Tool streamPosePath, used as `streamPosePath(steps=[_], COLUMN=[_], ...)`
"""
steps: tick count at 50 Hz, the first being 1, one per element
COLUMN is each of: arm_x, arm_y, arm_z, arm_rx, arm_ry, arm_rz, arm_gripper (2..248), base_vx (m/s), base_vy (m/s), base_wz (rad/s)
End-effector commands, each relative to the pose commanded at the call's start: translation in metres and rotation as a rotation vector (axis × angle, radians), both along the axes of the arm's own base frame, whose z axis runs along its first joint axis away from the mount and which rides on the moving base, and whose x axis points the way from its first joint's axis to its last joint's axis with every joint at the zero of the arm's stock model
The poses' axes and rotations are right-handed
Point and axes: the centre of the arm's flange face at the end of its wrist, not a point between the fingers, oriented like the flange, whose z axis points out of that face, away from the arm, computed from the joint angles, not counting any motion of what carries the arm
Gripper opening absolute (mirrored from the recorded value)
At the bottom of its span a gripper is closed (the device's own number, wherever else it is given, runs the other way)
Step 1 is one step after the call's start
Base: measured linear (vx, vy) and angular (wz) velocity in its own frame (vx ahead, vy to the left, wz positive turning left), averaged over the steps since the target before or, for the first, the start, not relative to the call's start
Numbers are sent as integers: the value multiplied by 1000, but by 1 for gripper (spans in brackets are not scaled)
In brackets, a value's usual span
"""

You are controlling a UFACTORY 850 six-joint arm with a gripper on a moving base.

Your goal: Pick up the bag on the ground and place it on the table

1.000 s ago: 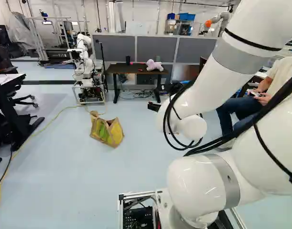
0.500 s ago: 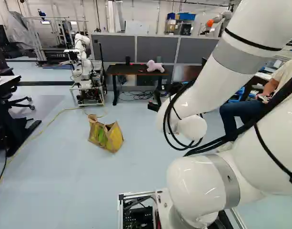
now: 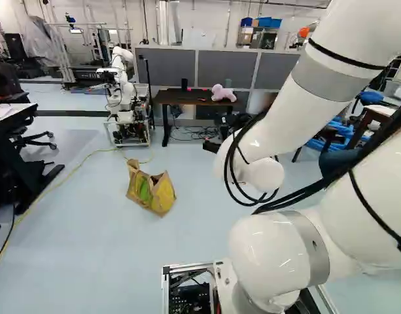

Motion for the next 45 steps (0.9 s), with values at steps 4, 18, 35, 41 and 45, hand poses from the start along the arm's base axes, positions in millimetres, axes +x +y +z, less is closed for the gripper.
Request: streamPosePath(steps=[4,18,35,41,45], arm_x=[0,0,0,0,0], arm_y=[0,0,0,0,0], arm_z=[0,0,0,0,0], arm_rx=[0,0,0,0,0], arm_ry=[0,0,0,0,0], arm_rz=[0,0,0,0,0], arm_gripper=[247,247,247,247,247], base_vx=[170,167,176,177,191], base_vy=[44,43,45,43,51], base_wz=[196,197,209,212,218])
